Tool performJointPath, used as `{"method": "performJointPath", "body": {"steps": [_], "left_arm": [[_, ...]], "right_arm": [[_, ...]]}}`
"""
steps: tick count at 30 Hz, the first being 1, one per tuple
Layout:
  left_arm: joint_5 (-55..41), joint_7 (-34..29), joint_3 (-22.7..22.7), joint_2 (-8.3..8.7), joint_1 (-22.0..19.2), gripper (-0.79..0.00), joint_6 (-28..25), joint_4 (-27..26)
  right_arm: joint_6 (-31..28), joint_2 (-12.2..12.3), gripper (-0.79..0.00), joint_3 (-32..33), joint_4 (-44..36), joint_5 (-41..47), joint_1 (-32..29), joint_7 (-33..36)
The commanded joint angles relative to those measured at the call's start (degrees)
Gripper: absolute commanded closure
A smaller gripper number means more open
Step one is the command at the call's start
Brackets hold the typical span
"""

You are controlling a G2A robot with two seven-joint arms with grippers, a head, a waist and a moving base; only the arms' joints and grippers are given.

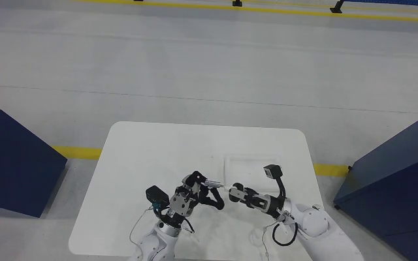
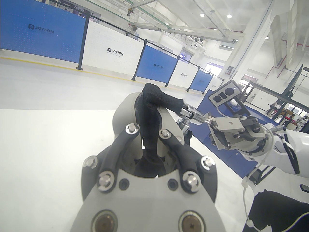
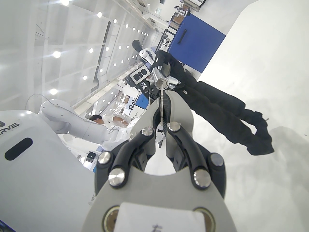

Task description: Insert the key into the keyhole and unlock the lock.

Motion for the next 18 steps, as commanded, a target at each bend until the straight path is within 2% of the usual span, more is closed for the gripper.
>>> {"method": "performJointPath", "body": {"steps": [1,9,18], "left_arm": [[0.0,0.0,0.0,0.00,0.0,0.000,0.0,0.0],[0.0,0.0,0.0,0.00,0.0,0.000,0.0,0.0],[0.0,0.0,0.0,0.00,0.0,0.000,0.0,0.0]], "right_arm": [[0.0,0.0,0.000,-0.1,0.0,0.1,0.1,0.2],[-0.8,-0.1,0.000,0.0,0.8,0.9,0.6,1.5],[-1.4,0.2,0.000,0.8,2.4,4.0,1.8,7.5]]}}
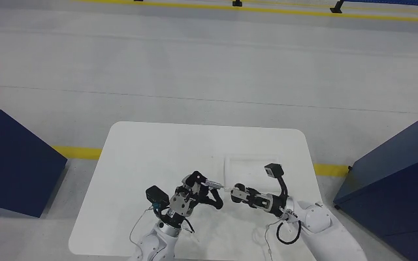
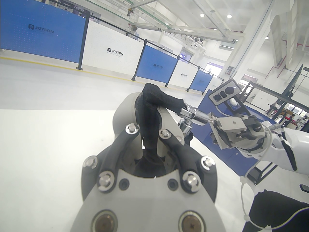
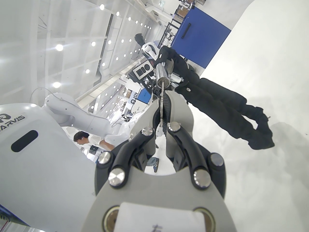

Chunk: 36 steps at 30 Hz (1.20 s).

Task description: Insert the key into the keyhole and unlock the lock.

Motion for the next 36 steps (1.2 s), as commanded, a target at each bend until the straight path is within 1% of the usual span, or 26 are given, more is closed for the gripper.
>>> {"method": "performJointPath", "body": {"steps": [1,6,11,23,36], "left_arm": [[-0.2,-0.4,0.0,-0.01,0.1,0.000,0.1,-0.2],[-1.1,-2.2,-0.2,0.10,0.5,0.000,-0.3,-1.2],[-1.4,-2.7,-0.3,0.18,0.6,0.000,-0.7,-1.5],[-5.7,-5.1,-0.5,0.29,0.5,0.000,-4.4,-1.7],[-5.2,-5.1,-0.7,0.44,0.6,0.000,-4.3,-1.9]], "right_arm": [[0.0,0.1,0.000,0.1,0.3,0.5,0.3,1.5],[0.1,0.3,0.000,0.5,1.0,1.7,0.9,4.3],[-0.1,0.4,0.000,0.9,1.3,2.5,0.8,5.2],[-0.7,0.6,0.000,1.8,0.3,2.8,-0.5,5.1],[0.5,0.4,0.000,1.3,-0.7,2.2,-0.8,2.9]]}}
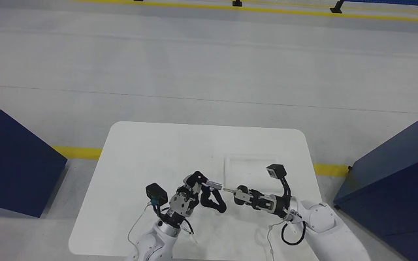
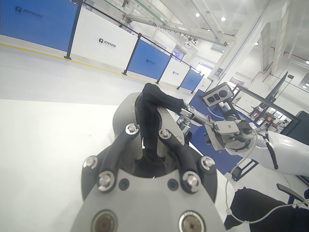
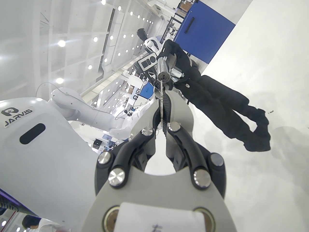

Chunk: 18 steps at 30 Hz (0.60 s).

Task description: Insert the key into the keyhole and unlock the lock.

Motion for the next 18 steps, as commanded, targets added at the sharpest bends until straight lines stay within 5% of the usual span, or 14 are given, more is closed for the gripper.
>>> {"method": "performJointPath", "body": {"steps": [1,18], "left_arm": [[0.1,0.0,0.0,0.01,0.0,0.000,0.1,0.0],[0.4,0.3,0.2,0.06,0.1,0.000,0.3,-0.2]], "right_arm": [[0.3,-0.1,0.000,-0.2,-0.1,-0.2,0.2,-0.3],[1.6,-0.5,0.000,-1.1,0.2,-0.8,0.6,-1.8]]}}
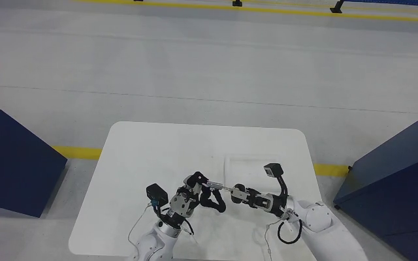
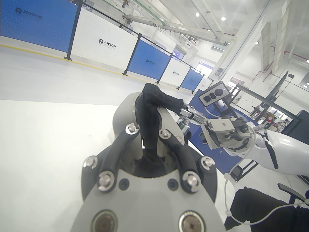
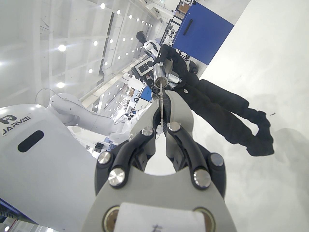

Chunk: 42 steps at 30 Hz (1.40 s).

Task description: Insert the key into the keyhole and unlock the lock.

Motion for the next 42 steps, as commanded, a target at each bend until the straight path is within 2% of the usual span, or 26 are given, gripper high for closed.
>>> {"method": "performJointPath", "body": {"steps": [1,25,42], "left_arm": [[0.0,0.0,0.0,0.00,0.0,0.000,0.0,0.0],[0.0,0.0,0.0,0.00,0.0,0.000,0.0,0.0],[0.0,0.0,0.0,0.00,0.0,0.000,0.0,0.0]], "right_arm": [[0.0,0.0,0.000,0.0,0.0,0.0,0.0,0.1],[3.1,0.1,0.000,0.0,1.0,1.9,2.5,6.4],[4.0,-0.3,0.000,-0.9,0.8,1.0,3.5,5.5]]}}
